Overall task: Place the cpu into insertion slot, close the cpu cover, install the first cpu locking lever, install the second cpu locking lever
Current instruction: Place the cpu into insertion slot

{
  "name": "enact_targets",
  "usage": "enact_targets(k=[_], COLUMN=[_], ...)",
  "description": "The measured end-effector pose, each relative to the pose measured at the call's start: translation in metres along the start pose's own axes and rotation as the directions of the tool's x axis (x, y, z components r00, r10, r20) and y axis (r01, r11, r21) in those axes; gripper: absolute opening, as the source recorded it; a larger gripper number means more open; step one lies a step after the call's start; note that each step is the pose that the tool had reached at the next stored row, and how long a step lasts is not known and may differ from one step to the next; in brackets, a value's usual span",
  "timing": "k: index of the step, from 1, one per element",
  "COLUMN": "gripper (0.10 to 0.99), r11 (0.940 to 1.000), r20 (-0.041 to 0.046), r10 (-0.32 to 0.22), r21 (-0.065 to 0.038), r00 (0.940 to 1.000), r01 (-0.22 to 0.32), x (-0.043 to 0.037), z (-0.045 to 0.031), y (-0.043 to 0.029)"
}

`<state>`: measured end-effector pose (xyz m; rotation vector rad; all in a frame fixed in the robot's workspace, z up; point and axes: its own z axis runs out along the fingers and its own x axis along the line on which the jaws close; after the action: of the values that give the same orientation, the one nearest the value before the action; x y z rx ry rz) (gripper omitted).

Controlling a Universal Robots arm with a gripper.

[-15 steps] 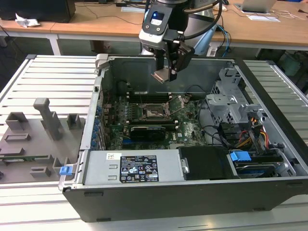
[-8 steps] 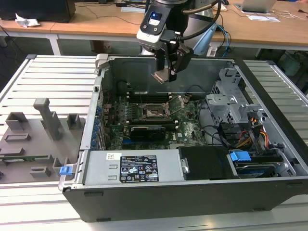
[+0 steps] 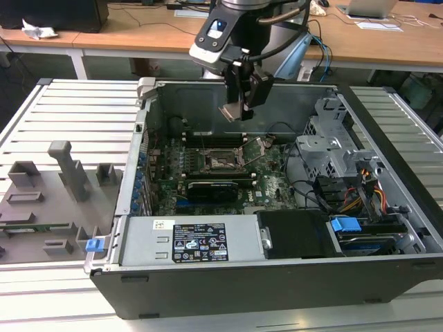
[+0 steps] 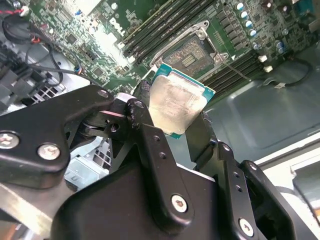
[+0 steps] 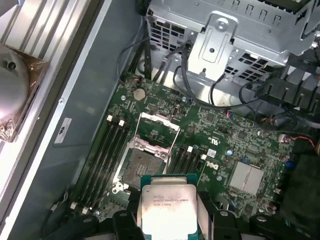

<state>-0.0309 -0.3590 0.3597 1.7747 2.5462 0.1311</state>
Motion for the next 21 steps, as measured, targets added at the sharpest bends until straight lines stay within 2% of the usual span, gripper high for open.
enact_targets(k=[5, 16, 21], gripper=[0.529, 0.529, 0.529], r11=[0.9995, 0.9994, 0.9979], r20=[0.0028, 0.0033, 0.0061], r10=[0.031, 0.034, 0.064], r21=[-0.001, -0.001, -0.001], r00=[0.9995, 0.9994, 0.9979], r01=[-0.031, -0.034, -0.064], x=[0.0, -0.0002, -0.0002], z=[0.0018, 0.0073, 0.009], y=[-0.0001, -0.0007, -0.0008])
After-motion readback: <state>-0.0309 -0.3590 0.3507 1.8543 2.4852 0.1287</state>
